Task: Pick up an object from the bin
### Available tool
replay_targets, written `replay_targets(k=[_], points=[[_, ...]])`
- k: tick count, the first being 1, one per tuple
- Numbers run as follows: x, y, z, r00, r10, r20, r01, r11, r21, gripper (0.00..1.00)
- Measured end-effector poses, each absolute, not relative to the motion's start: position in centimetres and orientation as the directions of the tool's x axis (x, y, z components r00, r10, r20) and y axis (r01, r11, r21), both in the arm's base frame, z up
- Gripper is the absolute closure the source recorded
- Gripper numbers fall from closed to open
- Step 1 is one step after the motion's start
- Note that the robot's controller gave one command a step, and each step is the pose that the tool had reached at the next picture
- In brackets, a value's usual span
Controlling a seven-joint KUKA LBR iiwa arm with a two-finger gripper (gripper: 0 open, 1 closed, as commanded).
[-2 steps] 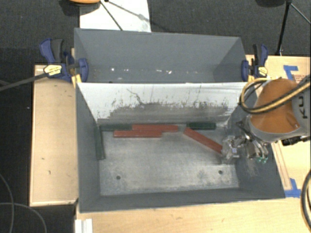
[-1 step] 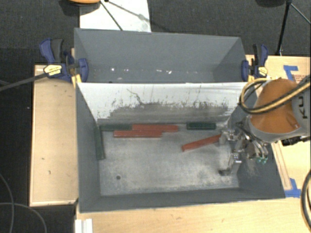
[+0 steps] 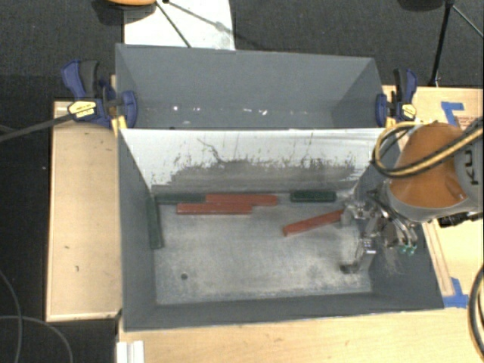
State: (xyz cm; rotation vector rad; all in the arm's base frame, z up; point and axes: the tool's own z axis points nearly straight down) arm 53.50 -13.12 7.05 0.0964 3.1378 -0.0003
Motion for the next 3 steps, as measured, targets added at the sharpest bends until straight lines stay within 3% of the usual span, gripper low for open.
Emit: replay_targets(k=[1,2,3], points=[[56.2,-10.2,8.3,-0.983,0.182,0.001,0.182,0.983,-0.002,0.00],[58.1,-7.3,8.8,-0.984,0.181,-0.005,0.181,0.984,0.003,0.00],[57.8,-7.9,7.1,-0.936,0.352,-0.001,0.352,0.936,0.000,1.00]])
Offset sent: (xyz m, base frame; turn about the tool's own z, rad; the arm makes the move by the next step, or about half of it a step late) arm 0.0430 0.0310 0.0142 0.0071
